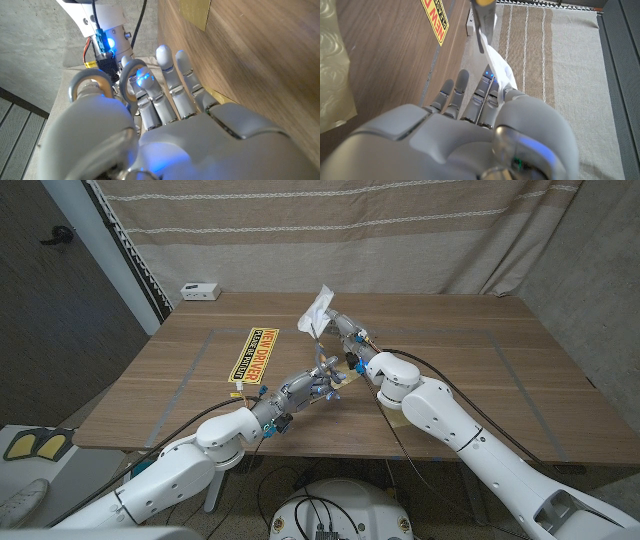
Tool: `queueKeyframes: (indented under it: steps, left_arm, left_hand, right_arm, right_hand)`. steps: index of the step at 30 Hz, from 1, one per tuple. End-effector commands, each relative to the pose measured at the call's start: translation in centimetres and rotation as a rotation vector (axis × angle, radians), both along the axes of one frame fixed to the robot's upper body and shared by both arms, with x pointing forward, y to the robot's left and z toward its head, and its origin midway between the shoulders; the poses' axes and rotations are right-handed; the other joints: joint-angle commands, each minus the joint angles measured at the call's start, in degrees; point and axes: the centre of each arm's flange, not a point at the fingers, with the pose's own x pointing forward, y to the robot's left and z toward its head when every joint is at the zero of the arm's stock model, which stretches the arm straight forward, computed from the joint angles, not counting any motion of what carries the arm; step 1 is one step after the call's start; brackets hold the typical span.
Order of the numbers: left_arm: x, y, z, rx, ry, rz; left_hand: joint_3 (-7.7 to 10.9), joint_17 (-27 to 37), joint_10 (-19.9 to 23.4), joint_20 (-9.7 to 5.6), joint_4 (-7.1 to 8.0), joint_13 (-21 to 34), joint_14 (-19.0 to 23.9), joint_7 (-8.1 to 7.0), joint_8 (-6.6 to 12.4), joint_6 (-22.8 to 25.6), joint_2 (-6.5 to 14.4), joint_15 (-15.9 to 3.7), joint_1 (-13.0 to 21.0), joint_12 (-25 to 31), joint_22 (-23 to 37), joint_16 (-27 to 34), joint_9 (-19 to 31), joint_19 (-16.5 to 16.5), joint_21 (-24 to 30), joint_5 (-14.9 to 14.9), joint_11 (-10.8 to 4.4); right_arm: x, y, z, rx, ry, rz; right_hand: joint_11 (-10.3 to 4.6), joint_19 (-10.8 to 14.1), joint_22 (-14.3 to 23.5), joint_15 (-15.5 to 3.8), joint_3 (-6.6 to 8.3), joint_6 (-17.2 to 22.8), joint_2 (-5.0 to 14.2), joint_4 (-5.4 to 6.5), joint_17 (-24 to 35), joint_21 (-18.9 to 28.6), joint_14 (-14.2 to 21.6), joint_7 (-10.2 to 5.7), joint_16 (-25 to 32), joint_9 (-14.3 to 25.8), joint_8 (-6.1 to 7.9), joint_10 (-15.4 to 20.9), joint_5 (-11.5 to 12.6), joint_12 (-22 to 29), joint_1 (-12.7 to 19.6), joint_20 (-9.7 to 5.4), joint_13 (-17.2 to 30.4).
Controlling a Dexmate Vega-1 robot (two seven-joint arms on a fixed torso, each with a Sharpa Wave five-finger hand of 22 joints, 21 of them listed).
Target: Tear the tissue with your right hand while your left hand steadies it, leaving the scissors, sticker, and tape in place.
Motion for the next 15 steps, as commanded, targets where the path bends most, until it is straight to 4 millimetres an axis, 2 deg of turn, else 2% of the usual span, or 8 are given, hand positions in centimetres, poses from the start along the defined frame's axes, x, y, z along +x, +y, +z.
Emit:
queueKeyframes:
  steps: [1, 7, 15]
  left_arm:
    - [0.77, -0.48, 0.48, 0.003, 0.011, -0.005]
    - [1.02, -0.64, 0.64, 0.004, 0.011, -0.009]
    - [1.01, -0.64, 0.63, 0.004, 0.016, -0.004]
  left_hand:
    - [-1.74, -0.3, 0.5, -5.30, 0.25, 0.6, 1.0, 0.70, -1.64, 0.6, -0.6, -4.18, -0.4, 0.7, 0.2, -0.3, -1.5, 0.5, 0.2, 1.1, -0.02]
    - [-3.53, -0.2, 0.7, -5.33, 0.20, 0.1, 1.5, 0.50, -4.17, -1.0, -0.6, -4.20, -0.7, 0.8, 0.1, -0.1, -3.1, 0.5, 0.5, 2.0, -0.05]
    - [-5.48, -0.2, 0.8, -5.48, 0.14, 0.2, 2.0, 0.82, -5.87, -1.1, -1.1, -4.12, -1.4, 1.1, -0.2, -0.1, -4.4, 0.7, 1.0, 2.4, -0.04]
  right_arm:
    - [0.44, -0.41, 0.14, 0.009, 0.016, 0.003]
    - [0.57, -0.56, 0.29, 0.010, 0.013, 0.004]
    - [0.67, -0.50, 0.46, 0.009, 0.014, 0.005]
  right_hand:
    - [-0.05, -0.3, 0.1, -9.81, 0.40, 0.8, -0.19, -0.21, 0.0, 0.5, 0.3, -0.01, 0.5, 0.0, 0.21, 0.5, 0.5, -0.2, 0.0, -0.08, 0.2]
    - [0.03, -0.3, 0.0, -9.80, 0.40, 0.8, -0.19, -0.23, -0.1, 0.6, 0.3, -0.04, 0.7, 0.0, 0.20, 0.5, 0.5, -0.2, 0.0, -0.08, 0.2]
    - [-0.20, -0.3, -0.2, -9.80, 0.40, 0.9, -0.19, -0.25, -0.4, 0.7, 0.3, 0.03, 0.9, 0.0, 0.21, 0.6, 0.5, -0.3, 0.0, -0.06, 0.3]
